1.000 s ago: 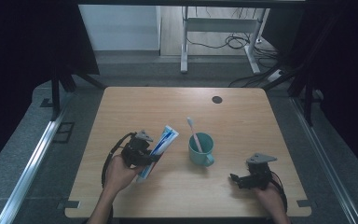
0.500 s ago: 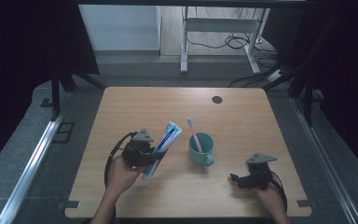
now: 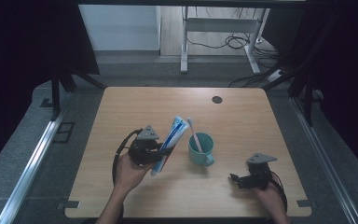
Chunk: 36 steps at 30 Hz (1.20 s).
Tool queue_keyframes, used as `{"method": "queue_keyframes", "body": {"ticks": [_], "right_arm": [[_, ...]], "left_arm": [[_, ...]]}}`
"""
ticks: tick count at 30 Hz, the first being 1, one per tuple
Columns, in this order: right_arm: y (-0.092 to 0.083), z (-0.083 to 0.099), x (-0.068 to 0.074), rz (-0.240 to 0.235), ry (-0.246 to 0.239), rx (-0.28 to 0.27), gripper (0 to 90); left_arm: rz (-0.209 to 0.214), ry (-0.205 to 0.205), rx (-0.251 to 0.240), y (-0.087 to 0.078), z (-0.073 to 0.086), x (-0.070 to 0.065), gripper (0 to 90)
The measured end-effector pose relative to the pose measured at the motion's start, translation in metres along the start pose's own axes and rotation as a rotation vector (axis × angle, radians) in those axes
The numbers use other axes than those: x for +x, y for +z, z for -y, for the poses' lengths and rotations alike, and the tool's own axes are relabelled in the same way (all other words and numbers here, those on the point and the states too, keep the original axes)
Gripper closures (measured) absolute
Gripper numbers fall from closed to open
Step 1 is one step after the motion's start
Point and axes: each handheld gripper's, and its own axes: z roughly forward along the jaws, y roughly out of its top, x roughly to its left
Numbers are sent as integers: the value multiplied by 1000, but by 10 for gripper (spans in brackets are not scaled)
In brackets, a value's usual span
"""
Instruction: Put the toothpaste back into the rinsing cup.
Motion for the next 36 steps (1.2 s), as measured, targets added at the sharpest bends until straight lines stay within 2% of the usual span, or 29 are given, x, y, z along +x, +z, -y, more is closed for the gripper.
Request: {"method": "queue_keyframes", "body": {"ticks": [12,29,36], "right_arm": [[0,0,0,-1,-2,2,18],[0,0,0,-1,-3,2,18],[0,0,0,-1,-2,2,18]], "left_arm": [[-7,11,-79,12,-29,-12,728],[-45,40,-179,33,-56,-21,728],[-44,35,-207,42,-65,-22,728]]}}
